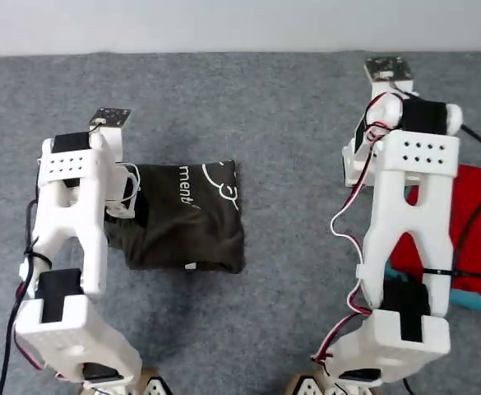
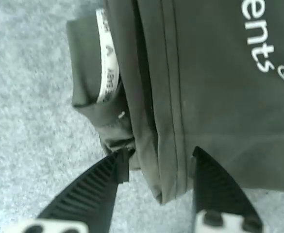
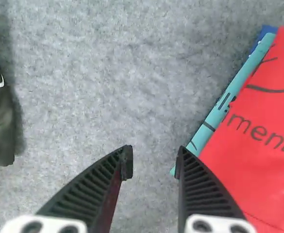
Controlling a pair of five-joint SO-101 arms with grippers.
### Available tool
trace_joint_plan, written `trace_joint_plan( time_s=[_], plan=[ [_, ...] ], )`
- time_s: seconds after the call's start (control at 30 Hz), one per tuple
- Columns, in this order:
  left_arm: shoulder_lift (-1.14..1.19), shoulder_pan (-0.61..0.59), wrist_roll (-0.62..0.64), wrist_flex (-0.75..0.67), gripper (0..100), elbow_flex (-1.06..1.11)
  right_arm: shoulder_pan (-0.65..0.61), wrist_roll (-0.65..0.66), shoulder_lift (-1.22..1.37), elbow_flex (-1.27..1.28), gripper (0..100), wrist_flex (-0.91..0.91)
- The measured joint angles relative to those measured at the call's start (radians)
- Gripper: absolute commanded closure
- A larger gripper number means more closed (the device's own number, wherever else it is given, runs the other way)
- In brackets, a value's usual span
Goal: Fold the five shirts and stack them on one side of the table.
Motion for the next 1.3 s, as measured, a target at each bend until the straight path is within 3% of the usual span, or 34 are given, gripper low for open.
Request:
trace_joint_plan(
  time_s=[0.37,1.07,1.3],
  plan=[
    [0.175,0.003,0.008,-0.107,79,-0.002,0.029,0.006,0.000,0.000,84.8,0.002],
    [0.178,0.204,0.087,-0.043,79,-0.094,0.100,0.006,0.000,0.000,84.8,0.002],
    [0.178,0.206,0.100,-0.043,88,-0.094,0.101,0.006,0.000,0.000,84.8,0.002]
  ],
)
